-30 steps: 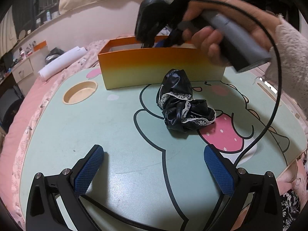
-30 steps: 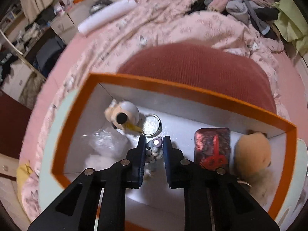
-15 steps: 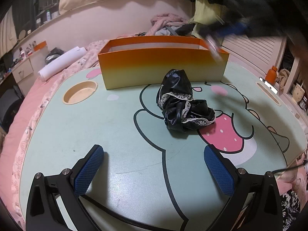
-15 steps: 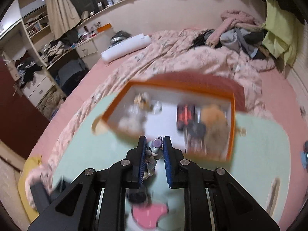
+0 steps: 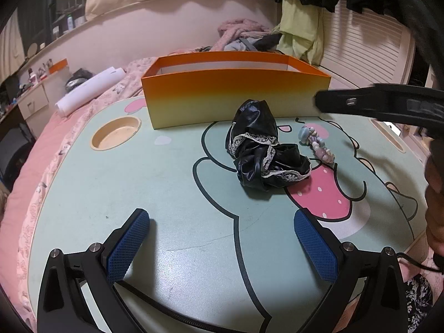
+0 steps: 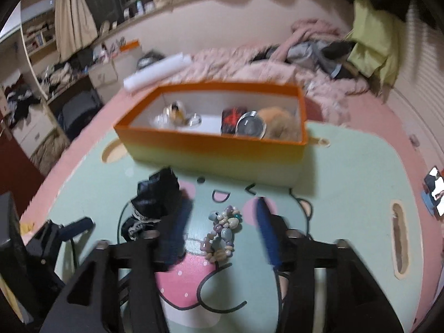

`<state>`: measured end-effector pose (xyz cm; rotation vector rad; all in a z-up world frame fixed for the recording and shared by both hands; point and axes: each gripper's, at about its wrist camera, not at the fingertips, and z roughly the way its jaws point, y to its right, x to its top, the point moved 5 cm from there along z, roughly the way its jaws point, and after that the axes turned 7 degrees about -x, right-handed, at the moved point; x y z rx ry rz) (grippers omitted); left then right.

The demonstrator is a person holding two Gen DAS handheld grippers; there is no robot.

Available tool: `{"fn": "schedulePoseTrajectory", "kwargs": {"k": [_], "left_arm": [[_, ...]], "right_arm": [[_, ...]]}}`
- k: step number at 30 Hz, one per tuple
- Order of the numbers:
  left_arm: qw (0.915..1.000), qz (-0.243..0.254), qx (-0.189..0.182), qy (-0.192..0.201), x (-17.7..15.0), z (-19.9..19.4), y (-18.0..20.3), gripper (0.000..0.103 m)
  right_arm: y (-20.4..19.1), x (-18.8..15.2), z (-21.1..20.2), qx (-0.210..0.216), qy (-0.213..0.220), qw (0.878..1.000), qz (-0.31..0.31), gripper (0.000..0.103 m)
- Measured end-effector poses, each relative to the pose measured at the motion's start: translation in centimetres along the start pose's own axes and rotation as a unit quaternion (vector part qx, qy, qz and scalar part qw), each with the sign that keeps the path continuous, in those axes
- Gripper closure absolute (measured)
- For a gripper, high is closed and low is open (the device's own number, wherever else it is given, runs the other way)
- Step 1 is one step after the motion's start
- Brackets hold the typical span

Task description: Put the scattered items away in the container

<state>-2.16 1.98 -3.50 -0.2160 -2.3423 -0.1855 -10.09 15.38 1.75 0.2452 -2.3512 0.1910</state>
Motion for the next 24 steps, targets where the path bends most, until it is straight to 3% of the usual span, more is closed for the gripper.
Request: {"fn": "schedulePoseTrajectory", "kwargs": {"k": [1, 3, 9, 13, 15, 17, 24], "left_arm": [[1.0000, 0.000, 0.000, 0.000, 0.0, 0.0, 0.0, 0.000], [1.0000, 0.000, 0.000, 0.000, 0.0, 0.0, 0.0, 0.000], [1.0000, 0.000, 0.000, 0.000, 0.0, 0.0, 0.0, 0.000], [1.0000, -0.002, 0.002, 0.000, 0.0, 0.0, -0.1, 0.000], [1.0000, -0.002, 0.001, 0.001, 0.0, 0.0, -0.2, 0.000], [1.0000, -0.003, 0.001, 0.001, 0.0, -0.1, -0.2, 0.000], [1.0000, -0.004, 0.006, -0.004, 0.0, -0.1, -0.4, 0.000]], "right_arm": [[0.2, -0.2, -0.7, -0.006, 0.015, 1.000, 0.003, 0.031], [0.3, -1.4, -1.6, -0.013, 0.028, 1.000, 0.000, 0.030], [0.6, -5.5, -1.7, -0.030, 0.014, 0.999, -0.012, 0.030], [0.3, -7.0, -0.3, -0.020, -0.017, 0.999, -0.021, 0.030], [0.5, -7.0, 0.0, -0.045, -0.011, 0.999, -0.028, 0.030], [0.5, -7.1, 0.2, -0.058, -0.005, 0.998, -0.036, 0.019], [0.9, -7.5, 0.3, -0.053, -0.002, 0.998, -0.033, 0.010]]}}
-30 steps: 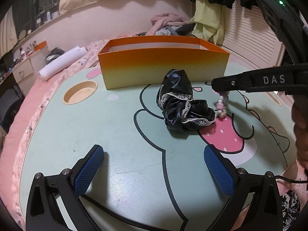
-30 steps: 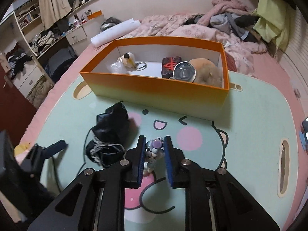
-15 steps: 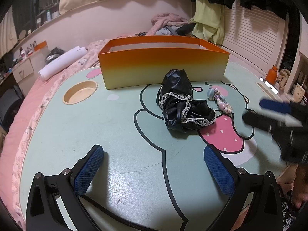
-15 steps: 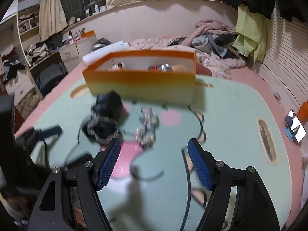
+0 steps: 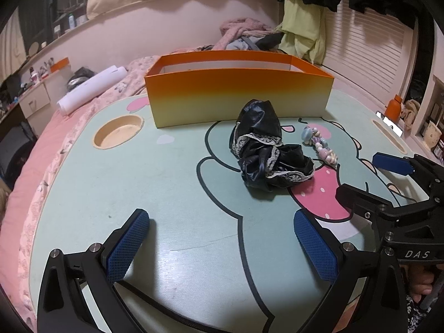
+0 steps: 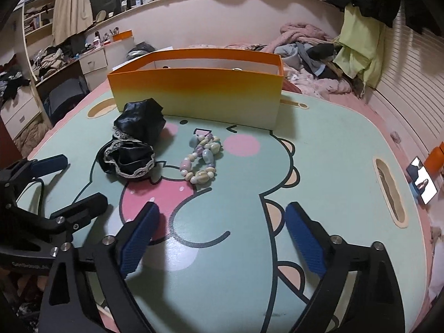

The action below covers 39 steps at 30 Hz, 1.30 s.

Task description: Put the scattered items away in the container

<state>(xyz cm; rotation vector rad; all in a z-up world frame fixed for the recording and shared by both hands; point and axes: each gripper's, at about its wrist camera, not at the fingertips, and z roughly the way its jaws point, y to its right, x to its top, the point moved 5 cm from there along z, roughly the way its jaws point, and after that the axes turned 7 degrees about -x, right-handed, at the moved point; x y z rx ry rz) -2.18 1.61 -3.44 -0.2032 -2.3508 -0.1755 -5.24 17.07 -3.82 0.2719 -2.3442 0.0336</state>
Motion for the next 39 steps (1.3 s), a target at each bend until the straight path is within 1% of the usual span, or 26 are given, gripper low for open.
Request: {"fn": "schedulePoseTrajectory", "kwargs": {"k": [3, 6, 8, 9, 10, 12, 13, 14, 15, 16, 17, 18, 20, 22, 23, 26, 27, 28, 29, 32, 33, 35, 36, 37, 39], "left_arm": [[0.9999, 0.004, -0.013, -0.003, 0.5, -0.5, 0.2, 0.001], [0.9993, 0.024, -0.016, 0.025, 3.0, -2.7, 0.3, 0.002], [0.9985, 0.032, -0.026, 0.036, 5.8, -4.0, 0.0, 0.003], [0.9985, 0.032, -0.028, 0.033, 7.8, -4.4, -0.4, 0.008], [0.9987, 0.030, -0.031, 0.027, 9.1, -4.5, -0.6, 0.016], [0.9988, 0.013, -0.046, 0.000, 12.7, -3.8, -1.6, 0.028], [0.9985, 0.002, -0.052, -0.020, 14.3, -3.0, -2.1, 0.029], [0.9972, -0.006, -0.055, -0.049, 15.8, -1.7, -2.6, 0.029], [0.9956, -0.014, -0.055, -0.075, 16.7, -0.4, -3.1, 0.030], [0.9937, -0.028, -0.047, -0.098, 17.5, 1.0, -3.7, 0.038], [0.9914, -0.043, -0.031, -0.120, 18.0, 2.6, -4.5, 0.045], [0.9888, -0.050, -0.019, -0.140, 18.3, 3.9, -4.9, 0.058], [0.9813, -0.068, -0.009, -0.180, 18.1, 6.7, -5.4, 0.072], [0.9753, -0.079, 0.003, -0.206, 17.3, 8.8, -5.5, 0.074], [0.9741, -0.081, 0.012, -0.211, 16.9, 9.4, -5.5, 0.074], [0.9741, -0.078, 0.048, -0.207, 16.4, 10.4, -5.5, 0.073], [0.9746, -0.075, 0.056, -0.204, 16.6, 10.6, -5.5, 0.071], [0.9741, -0.070, 0.069, -0.204, 16.5, 10.9, -5.4, 0.064], [0.9737, -0.069, 0.075, -0.204, 16.4, 11.0, -5.5, 0.061], [0.9724, -0.056, 0.097, -0.204, 16.3, 11.8, -5.4, 0.061], [0.9721, -0.055, 0.097, -0.206, 16.2, 12.0, -5.3, 0.066], [0.9723, -0.042, 0.116, -0.198, 16.5, 12.3, -5.6, 0.080], [0.9726, -0.037, 0.122, -0.194, 16.7, 12.3, -5.9, 0.090], [0.9739, -0.036, 0.118, -0.190, 16.8, 12.2, -6.1, 0.091], [0.9765, -0.054, 0.092, -0.187, 17.1, 11.9, -6.5, 0.091]], "right_arm": [[0.0, -0.1, 0.0, 0.002, -0.001, 1.000, -0.002, 0.009], [-0.1, -0.1, 0.0, 0.002, -0.001, 1.000, -0.002, 0.008], [-0.1, -0.2, -0.1, 0.003, -0.001, 1.000, -0.002, 0.008], [-0.1, -0.2, 0.0, 0.003, -0.001, 1.000, -0.002, 0.008], [-0.1, -0.1, -0.1, 0.003, -0.001, 1.000, -0.002, 0.008], [-0.1, -0.2, 0.0, 0.003, -0.001, 1.000, -0.002, 0.008], [-0.1, -0.2, -0.1, 0.003, -0.001, 1.000, -0.002, 0.008], [-0.1, -0.2, -0.1, 0.003, -0.001, 1.000, -0.002, 0.008], [-0.1, -0.2, -0.1, 0.003, -0.001, 1.000, -0.002, 0.008], [-0.2, -0.2, -0.1, 0.004, 0.000, 1.000, -0.002, 0.008], [-0.2, -0.2, -0.1, 0.004, 0.000, 1.000, -0.002, 0.008], [-0.2, -0.2, -0.2, 0.004, 0.000, 1.000, -0.002, 0.008], [-0.2, -0.2, -0.2, 0.005, 0.001, 1.000, -0.003, 0.008], [-0.2, -0.2, -0.2, 0.006, 0.002, 1.000, -0.003, 0.008], [-0.2, -0.2, -0.3, 0.006, 0.002, 1.000, -0.003, 0.008], [-0.3, -0.2, -0.3, 0.008, 0.003, 1.000, -0.002, 0.008], [-0.3, -0.2, -0.4, 0.008, 0.003, 1.000, -0.003, 0.008], [-0.3, -0.2, -0.4, 0.009, 0.004, 1.000, -0.003, 0.007], [-0.3, -0.3, -0.4, 0.009, 0.004, 1.000, -0.003, 0.007], [-0.4, -0.3, -0.5, 0.012, 0.005, 1.000, -0.002, 0.007], [-0.4, -0.3, -0.6, 0.013, 0.006, 1.000, -0.002, 0.007], [-0.5, -0.3, -0.6, 0.013, 0.006, 1.000, -0.002, 0.007], [-0.5, -0.3, -0.7, 0.013, 0.006, 1.000, -0.002, 0.007], [-0.5, -0.3, -0.7, 0.014, 0.006, 1.000, -0.001, 0.007], [-0.5, -0.3, -0.7, 0.015, 0.006, 1.000, -0.001, 0.007]]}}
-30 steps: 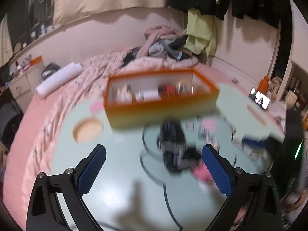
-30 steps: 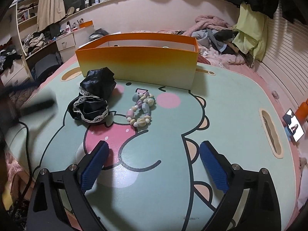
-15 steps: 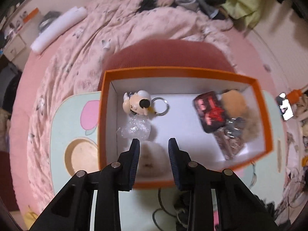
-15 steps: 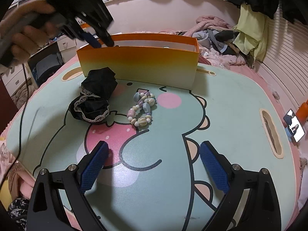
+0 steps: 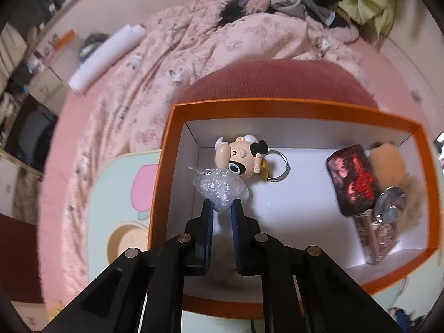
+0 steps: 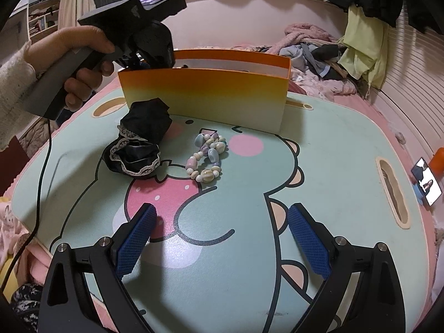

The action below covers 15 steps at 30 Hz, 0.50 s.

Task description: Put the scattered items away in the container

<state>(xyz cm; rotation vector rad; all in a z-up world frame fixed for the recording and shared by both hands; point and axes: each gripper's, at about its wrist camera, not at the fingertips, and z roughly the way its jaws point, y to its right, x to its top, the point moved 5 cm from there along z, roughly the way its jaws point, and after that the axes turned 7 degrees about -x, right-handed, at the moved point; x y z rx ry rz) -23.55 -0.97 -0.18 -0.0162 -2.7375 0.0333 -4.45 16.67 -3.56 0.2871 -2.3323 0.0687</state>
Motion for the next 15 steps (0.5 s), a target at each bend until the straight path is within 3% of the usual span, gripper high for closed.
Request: {"fn": "schedulePoseTrajectory", "kwargs": {"k": [5, 9, 12, 15], "left_arm": [[0.9970, -0.014, -0.062, 0.045, 0.3, -3.3, -0.7, 0.095], [0.9882, -0.016, -0.125, 0.087, -0.5, -7.7, -0.8, 0.095], [0.9798, -0.001, -0.165, 0.114, -2.9, -10.8, -0.4, 0.095], [0.9755, 0.017, -0.188, 0.114, -6.5, -11.4, -0.3, 0.095]], "right_arm": [[-0.1, 0.0, 0.1, -0.001, -0.001, 1.000, 0.000, 0.007], [-0.1, 0.0, 0.1, -0.003, -0.001, 1.000, -0.001, 0.007], [-0.2, 0.0, 0.1, -0.003, -0.001, 1.000, -0.001, 0.007], [-0.1, 0.0, 0.2, -0.004, -0.002, 1.000, -0.002, 0.007]]}}
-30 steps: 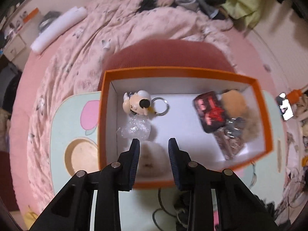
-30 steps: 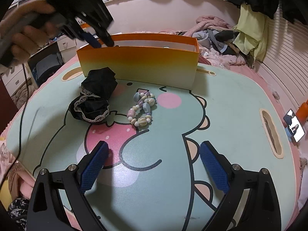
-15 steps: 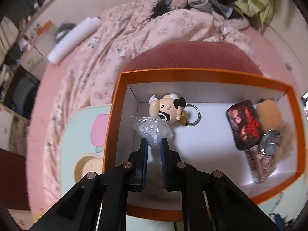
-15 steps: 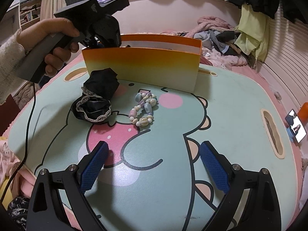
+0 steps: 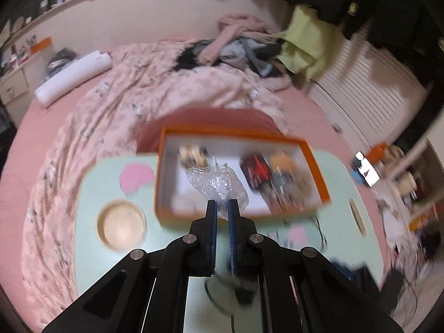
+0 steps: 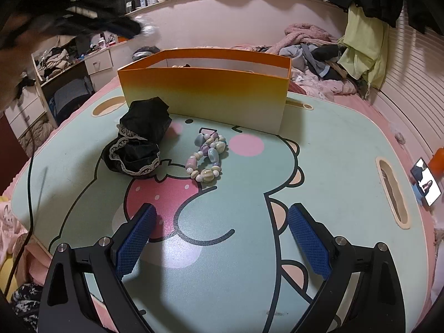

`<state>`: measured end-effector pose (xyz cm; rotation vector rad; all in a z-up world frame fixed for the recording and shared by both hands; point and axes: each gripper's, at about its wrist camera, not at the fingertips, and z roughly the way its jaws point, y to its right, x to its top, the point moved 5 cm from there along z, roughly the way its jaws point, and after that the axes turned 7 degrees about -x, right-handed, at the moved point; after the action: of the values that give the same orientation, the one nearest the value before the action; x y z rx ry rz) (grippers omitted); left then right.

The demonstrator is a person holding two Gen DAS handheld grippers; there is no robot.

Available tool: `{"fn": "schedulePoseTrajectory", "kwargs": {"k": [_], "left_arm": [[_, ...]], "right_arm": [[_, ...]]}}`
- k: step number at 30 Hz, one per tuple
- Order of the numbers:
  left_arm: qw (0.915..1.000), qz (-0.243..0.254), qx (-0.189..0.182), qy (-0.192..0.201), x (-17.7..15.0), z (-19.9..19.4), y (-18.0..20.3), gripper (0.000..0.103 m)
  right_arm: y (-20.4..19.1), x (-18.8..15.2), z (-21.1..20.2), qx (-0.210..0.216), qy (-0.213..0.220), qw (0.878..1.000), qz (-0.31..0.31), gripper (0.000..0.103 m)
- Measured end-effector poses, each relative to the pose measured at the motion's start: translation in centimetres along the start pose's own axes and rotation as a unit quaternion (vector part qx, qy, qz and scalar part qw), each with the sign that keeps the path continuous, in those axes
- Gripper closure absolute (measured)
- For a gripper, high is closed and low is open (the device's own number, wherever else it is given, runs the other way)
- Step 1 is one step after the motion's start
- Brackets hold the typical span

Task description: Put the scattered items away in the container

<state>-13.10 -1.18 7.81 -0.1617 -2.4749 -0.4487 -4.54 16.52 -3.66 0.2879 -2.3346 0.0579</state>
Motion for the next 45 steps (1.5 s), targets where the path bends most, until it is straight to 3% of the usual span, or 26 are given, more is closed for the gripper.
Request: {"fn": "schedulePoseTrajectory", "kwargs": {"k": [5, 11, 12, 13, 15, 16, 18, 22, 26, 28, 29, 42, 45], "left_arm": [[0.9997, -0.024, -0.004, 0.008, -6.0, 0.5, -1.1, 0.095], [0.9996, -0.023, 0.010, 0.011, -9.3, 3.0, -1.4, 0.095], [0.9996, -0.021, 0.014, 0.016, -9.5, 3.1, -1.4, 0.083], [0.9995, -0.015, 0.016, 0.022, -9.7, 3.0, -1.3, 0.053], [0.9982, -0.001, 0.032, 0.050, -10.1, 2.3, -1.1, 0.018], [0.9972, 0.003, 0.037, 0.066, -10.4, 1.7, -1.1, 0.014], [0.9956, 0.008, 0.036, 0.087, -11.0, 0.7, -1.2, 0.012], [0.9972, -0.001, 0.032, 0.067, -13.0, 0.6, -1.5, 0.006], [0.9966, 0.014, 0.066, 0.047, -15.3, 2.0, -1.4, 0.006], [0.9909, 0.045, 0.114, 0.055, -16.0, 2.5, -1.0, 0.000], [0.9893, 0.051, 0.119, 0.066, -16.2, 2.4, -0.7, 0.000], [0.9890, 0.048, 0.111, 0.085, -16.4, 2.5, -0.8, 0.000], [0.9889, 0.049, 0.111, 0.086, -16.4, 2.5, -0.8, 0.000]], "right_arm": [[0.0, 0.0, 0.0, 0.000, 0.000, 1.000, 0.000, 0.007], [0.0, 0.0, 0.0, -0.002, 0.000, 1.000, -0.001, 0.007], [0.0, 0.0, 0.0, -0.002, 0.000, 1.000, -0.001, 0.007], [0.0, 0.0, 0.0, -0.002, 0.000, 1.000, -0.001, 0.007], [0.0, 0.0, 0.0, -0.002, 0.000, 1.000, -0.001, 0.007], [0.0, 0.0, 0.0, -0.002, 0.000, 1.000, -0.001, 0.007], [0.0, 0.0, 0.0, -0.002, 0.000, 1.000, -0.001, 0.007], [0.0, 0.0, 0.0, -0.002, 0.000, 1.000, -0.001, 0.007], [0.0, 0.0, -0.1, -0.002, -0.001, 1.000, 0.000, 0.007], [0.0, 0.0, -0.1, -0.002, -0.001, 1.000, -0.001, 0.007], [0.0, 0.0, -0.1, -0.002, -0.001, 1.000, -0.001, 0.007], [-0.2, 0.0, 0.1, 0.000, -0.015, 1.000, -0.011, 0.005], [0.1, 0.7, -0.7, 0.024, -0.020, 1.000, -0.001, 0.005]]}}
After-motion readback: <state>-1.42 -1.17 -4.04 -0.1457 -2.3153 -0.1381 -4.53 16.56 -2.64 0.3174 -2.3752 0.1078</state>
